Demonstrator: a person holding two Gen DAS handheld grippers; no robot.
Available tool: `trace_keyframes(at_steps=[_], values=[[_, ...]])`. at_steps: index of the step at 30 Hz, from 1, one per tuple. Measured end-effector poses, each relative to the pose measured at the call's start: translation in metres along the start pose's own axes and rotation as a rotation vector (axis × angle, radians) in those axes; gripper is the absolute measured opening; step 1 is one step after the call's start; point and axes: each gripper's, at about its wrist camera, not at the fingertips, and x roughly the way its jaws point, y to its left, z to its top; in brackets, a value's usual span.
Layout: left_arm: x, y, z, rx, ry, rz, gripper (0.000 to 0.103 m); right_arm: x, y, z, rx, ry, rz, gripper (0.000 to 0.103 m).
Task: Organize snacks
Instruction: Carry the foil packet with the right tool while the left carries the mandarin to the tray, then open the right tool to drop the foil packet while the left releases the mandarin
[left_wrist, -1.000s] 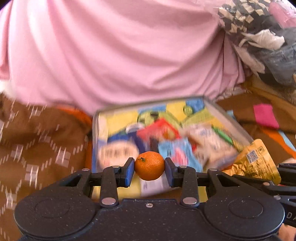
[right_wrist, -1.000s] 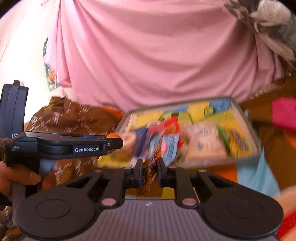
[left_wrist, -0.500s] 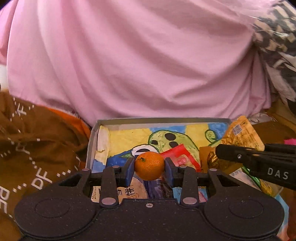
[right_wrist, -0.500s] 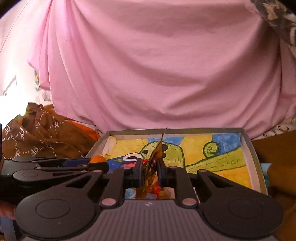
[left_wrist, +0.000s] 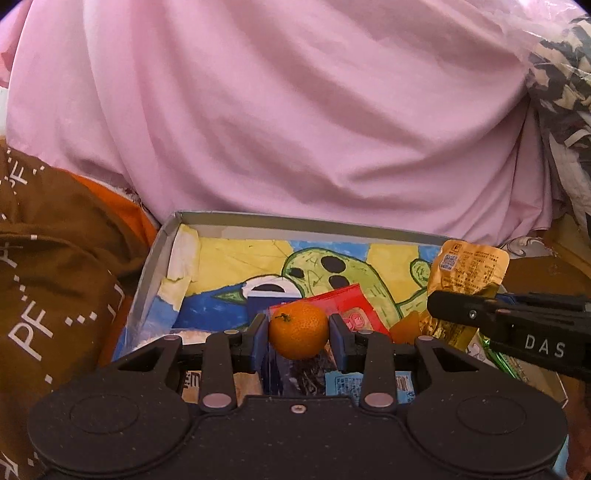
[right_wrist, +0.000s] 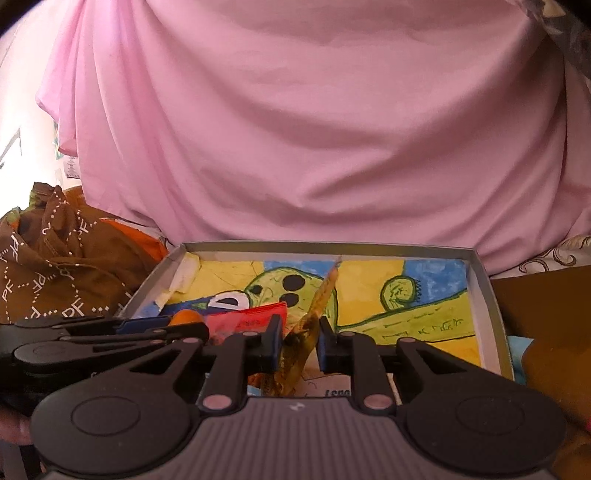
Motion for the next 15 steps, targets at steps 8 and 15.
trace_keyframes(at_steps=[8,15], values=[[0.001,-0.003,0.000,-0.004,0.004,0.018,0.038,0.004,-0.010,-0.004,0.025,0.028,-0.036,0.046],[-0.006,-0.006,0.002,-0.029,-0.009,0.005,0.057,-0.008,-0.018,-0.006,0.028,0.014,-0.084,0.075]])
